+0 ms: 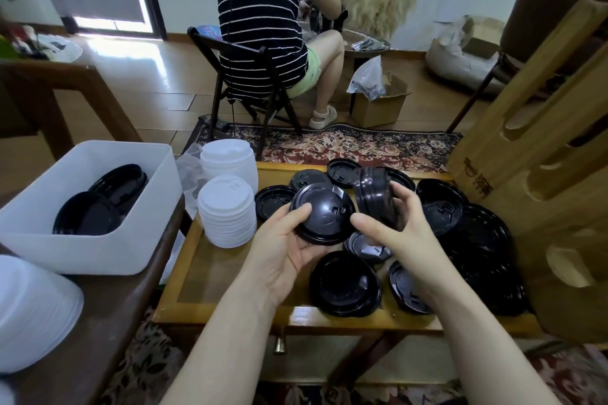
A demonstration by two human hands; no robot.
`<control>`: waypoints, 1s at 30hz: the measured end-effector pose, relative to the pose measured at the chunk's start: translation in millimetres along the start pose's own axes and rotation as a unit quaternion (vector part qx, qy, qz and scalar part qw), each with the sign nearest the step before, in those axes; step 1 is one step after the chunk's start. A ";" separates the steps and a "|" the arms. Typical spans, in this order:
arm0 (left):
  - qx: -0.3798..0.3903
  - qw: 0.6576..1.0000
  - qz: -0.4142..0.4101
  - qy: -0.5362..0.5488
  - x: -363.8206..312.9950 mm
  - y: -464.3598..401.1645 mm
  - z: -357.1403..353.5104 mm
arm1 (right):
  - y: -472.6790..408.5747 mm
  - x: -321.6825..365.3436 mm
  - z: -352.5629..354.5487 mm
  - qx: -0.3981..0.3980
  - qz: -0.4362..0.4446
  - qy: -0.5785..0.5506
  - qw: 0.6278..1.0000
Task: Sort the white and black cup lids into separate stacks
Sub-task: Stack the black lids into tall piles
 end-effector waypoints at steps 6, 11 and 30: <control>0.019 1.000 0.016 -0.001 0.0 0.3 -0.7 | -4.2 -1.5 8.1 0.028 -0.001 -0.032 0.999; 0.040 0.998 0.020 -0.053 6.6 1.7 -5.7 | -4.3 -5.0 -15.2 0.098 0.056 0.146 0.983; 0.020 0.999 0.034 -0.006 4.5 2.7 -1.8 | -5.6 -2.5 -7.5 0.055 0.026 0.040 0.997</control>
Point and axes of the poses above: each hand's wrist, its own y-axis away from the middle knuckle, its own z-axis out of the back of the hand, x = y × z, the point moved 5 cm from there along -y, towards the middle knuckle, and after that the axes turned 7 degrees about -y, right-handed, at the moved point
